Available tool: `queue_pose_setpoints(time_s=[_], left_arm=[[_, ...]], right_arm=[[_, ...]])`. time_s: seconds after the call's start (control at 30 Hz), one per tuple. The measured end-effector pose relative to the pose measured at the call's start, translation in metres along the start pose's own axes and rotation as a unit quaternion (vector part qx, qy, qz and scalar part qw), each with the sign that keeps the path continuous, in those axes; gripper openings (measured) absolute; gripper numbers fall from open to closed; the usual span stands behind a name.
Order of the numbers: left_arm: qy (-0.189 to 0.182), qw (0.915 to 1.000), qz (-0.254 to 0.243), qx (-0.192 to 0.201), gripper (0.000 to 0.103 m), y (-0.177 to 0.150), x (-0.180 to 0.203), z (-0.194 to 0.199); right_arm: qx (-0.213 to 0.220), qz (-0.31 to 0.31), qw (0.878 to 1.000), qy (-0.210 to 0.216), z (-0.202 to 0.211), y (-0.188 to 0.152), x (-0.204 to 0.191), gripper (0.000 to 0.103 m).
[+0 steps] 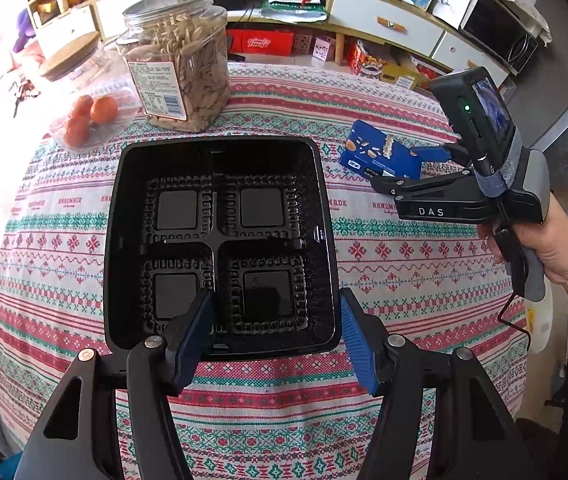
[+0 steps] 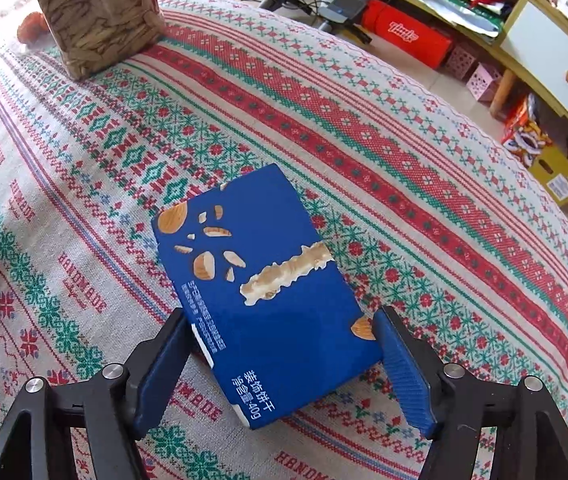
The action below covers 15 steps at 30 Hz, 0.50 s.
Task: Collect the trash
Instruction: 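Hold the black tray with the left tool while the right tool grasps the blue biscuit box, then carry the tray and biscuit box over the bucket and open both tools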
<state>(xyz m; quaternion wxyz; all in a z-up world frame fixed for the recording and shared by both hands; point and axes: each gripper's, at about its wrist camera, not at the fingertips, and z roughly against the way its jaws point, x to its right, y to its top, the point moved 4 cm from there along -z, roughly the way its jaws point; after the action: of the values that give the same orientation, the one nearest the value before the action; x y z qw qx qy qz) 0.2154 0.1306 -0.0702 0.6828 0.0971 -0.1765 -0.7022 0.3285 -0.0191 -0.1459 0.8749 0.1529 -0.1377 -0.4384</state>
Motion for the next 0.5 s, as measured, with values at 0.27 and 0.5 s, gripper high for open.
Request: queue_pose_setpoints(time_s=[0.27,0.5], left_arm=[[-0.006,0.9997,-0.021,0.014,0.065,-0.005,0.016,0.011],[-0.021,0.9985,-0.042,0.028,0.065,-0.016,0.038,0.028]], right_arm=[[0.015,-0.04,0.999,0.009,0.044,-0.031,-0.002,0.07],[0.023,-0.056,0.998,-0.02,0.106,-0.081,-0.004,0.07]])
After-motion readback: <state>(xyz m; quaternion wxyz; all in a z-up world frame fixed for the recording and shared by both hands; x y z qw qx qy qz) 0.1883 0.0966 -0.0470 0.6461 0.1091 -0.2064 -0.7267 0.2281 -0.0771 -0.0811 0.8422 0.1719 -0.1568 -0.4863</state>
